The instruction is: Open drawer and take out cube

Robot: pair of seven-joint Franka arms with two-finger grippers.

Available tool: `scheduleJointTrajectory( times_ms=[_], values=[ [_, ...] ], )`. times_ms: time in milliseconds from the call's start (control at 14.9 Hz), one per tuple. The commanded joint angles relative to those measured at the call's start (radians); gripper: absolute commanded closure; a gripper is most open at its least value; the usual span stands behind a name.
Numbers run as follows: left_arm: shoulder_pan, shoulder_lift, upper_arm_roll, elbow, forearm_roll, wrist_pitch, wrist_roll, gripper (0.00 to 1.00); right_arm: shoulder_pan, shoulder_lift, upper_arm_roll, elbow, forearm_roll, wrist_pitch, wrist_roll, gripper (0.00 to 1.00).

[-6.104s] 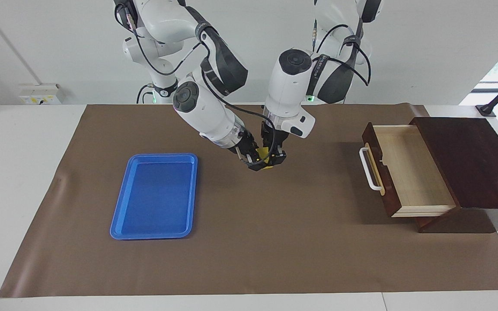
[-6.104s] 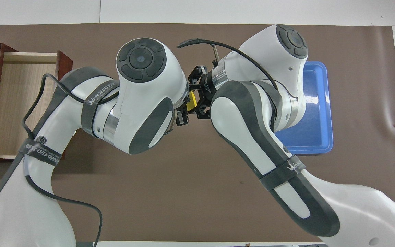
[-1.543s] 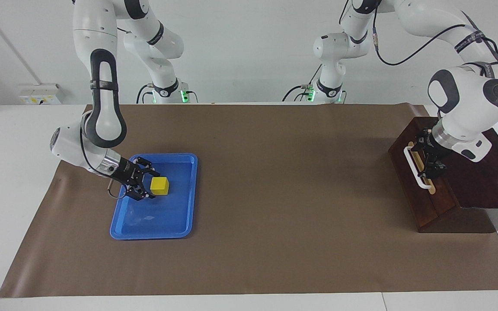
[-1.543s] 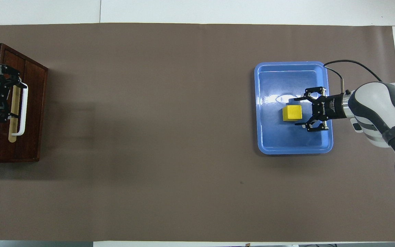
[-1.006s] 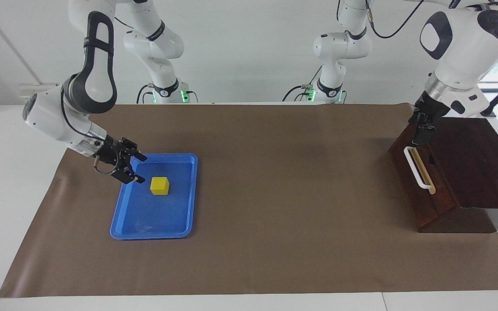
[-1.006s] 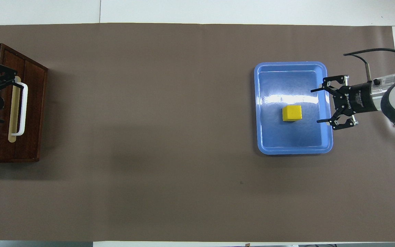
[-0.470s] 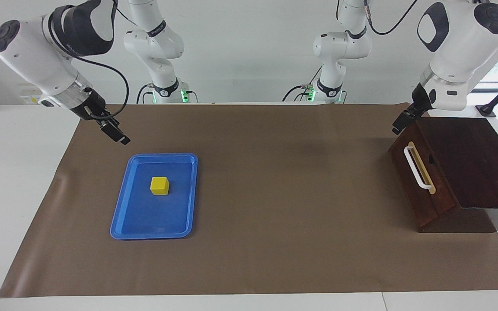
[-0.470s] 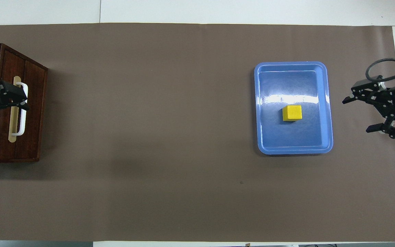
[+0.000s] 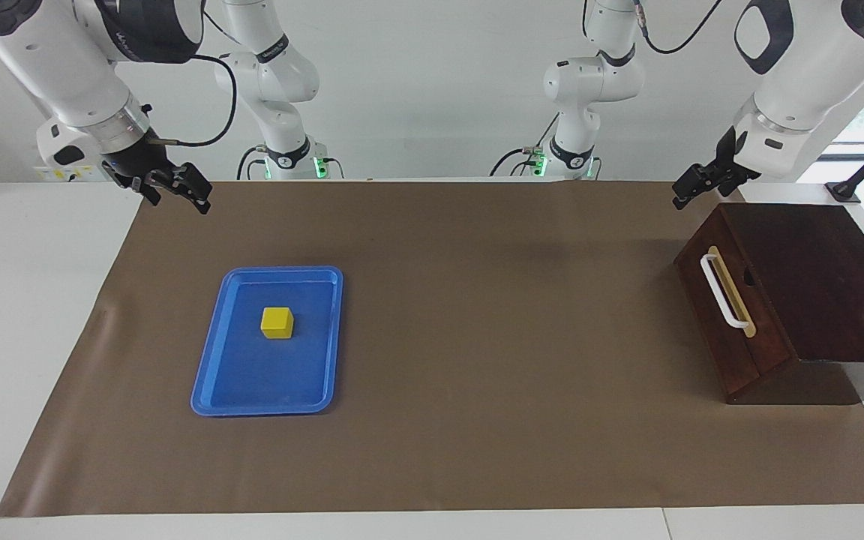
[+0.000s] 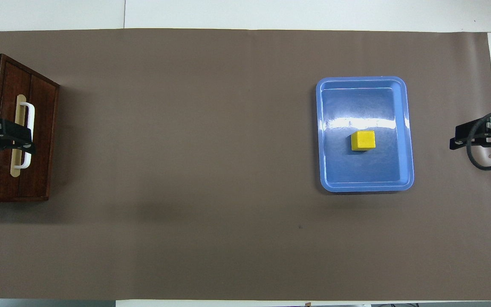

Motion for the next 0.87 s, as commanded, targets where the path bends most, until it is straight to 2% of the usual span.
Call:
scheduleJointTrajectory(
  times_ms=[0, 134, 335, 537, 805],
  values=[
    [0.017, -0.008, -0.011, 0.011, -0.008, 0.000, 0.100, 0.00, -0.006, -0.003, 0.010, -0.006, -0.021, 0.015, -0.049, 0.00],
    [0.020, -0.008, -0.006, 0.017, -0.013, -0.011, 0.133, 0.00, -0.003, 0.002, 0.011, -0.001, -0.043, 0.059, -0.065, 0.00],
    [0.022, -0.024, -0.005, 0.016, -0.013, -0.002, 0.136, 0.00, 0.017, 0.005, 0.011, -0.001, -0.079, 0.052, -0.154, 0.00],
    [0.022, -0.040, -0.002, -0.012, -0.014, -0.005, 0.128, 0.00, 0.019, 0.005, 0.011, 0.000, -0.080, 0.032, -0.160, 0.00],
    [0.024, -0.040, -0.009, 0.012, -0.021, 0.035, 0.130, 0.00, 0.023, 0.002, 0.013, 0.000, -0.080, 0.004, -0.191, 0.00]
  ],
)
